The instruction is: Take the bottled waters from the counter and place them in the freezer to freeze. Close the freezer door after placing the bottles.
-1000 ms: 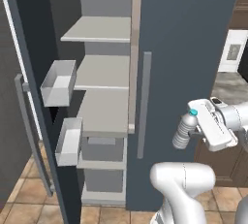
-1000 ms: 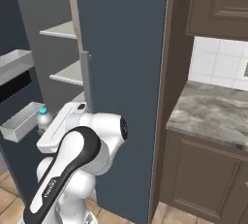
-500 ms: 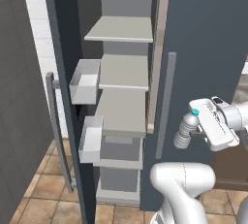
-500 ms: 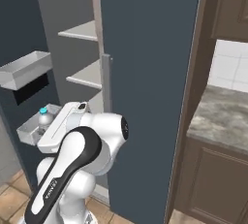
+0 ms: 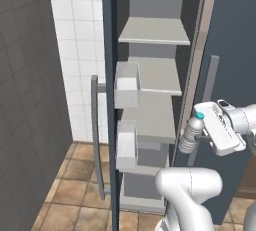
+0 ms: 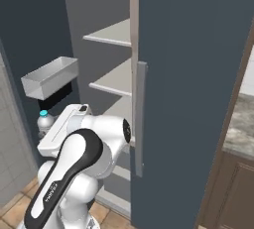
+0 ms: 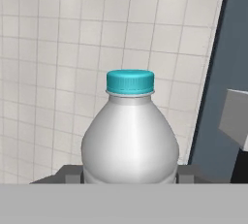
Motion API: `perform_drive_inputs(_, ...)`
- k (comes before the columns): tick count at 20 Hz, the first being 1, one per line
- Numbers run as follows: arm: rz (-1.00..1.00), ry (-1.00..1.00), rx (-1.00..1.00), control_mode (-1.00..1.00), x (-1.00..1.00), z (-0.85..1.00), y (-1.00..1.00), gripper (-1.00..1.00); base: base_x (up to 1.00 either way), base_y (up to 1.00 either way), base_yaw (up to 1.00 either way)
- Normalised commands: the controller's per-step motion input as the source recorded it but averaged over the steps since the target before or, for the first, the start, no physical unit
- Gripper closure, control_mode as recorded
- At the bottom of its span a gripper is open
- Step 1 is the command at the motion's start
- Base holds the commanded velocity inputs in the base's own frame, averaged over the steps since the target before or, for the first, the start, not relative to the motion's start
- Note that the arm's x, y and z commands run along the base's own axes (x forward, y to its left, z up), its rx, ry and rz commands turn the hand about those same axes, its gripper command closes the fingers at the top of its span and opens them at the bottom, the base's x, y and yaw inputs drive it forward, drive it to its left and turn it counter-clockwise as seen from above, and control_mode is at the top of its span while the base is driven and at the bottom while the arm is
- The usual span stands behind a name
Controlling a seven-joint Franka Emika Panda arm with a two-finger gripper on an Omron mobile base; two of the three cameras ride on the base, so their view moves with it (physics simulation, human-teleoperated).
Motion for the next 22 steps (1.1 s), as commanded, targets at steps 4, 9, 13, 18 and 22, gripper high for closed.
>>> perform_drive_inputs(4,0.00,0.00,0.00,1.00,0.00,0.00,0.00,1.00,0.43,0.04,0.00)
perform_drive_inputs(9,0.00,0.00,0.00,1.00,0.00,0.00,0.00,1.00,0.47,0.01,0.00)
perform_drive_inputs(13,0.00,0.00,0.00,1.00,0.00,0.00,0.00,1.00,0.25,0.18,0.00)
perform_drive_inputs(18,0.00,0.00,0.00,1.00,0.00,0.00,0.00,1.00,0.22,0.30,0.00)
perform_drive_inputs(22,0.00,0.00,0.00,1.00,0.00,0.00,0.00,1.00,0.18,0.26,0.00)
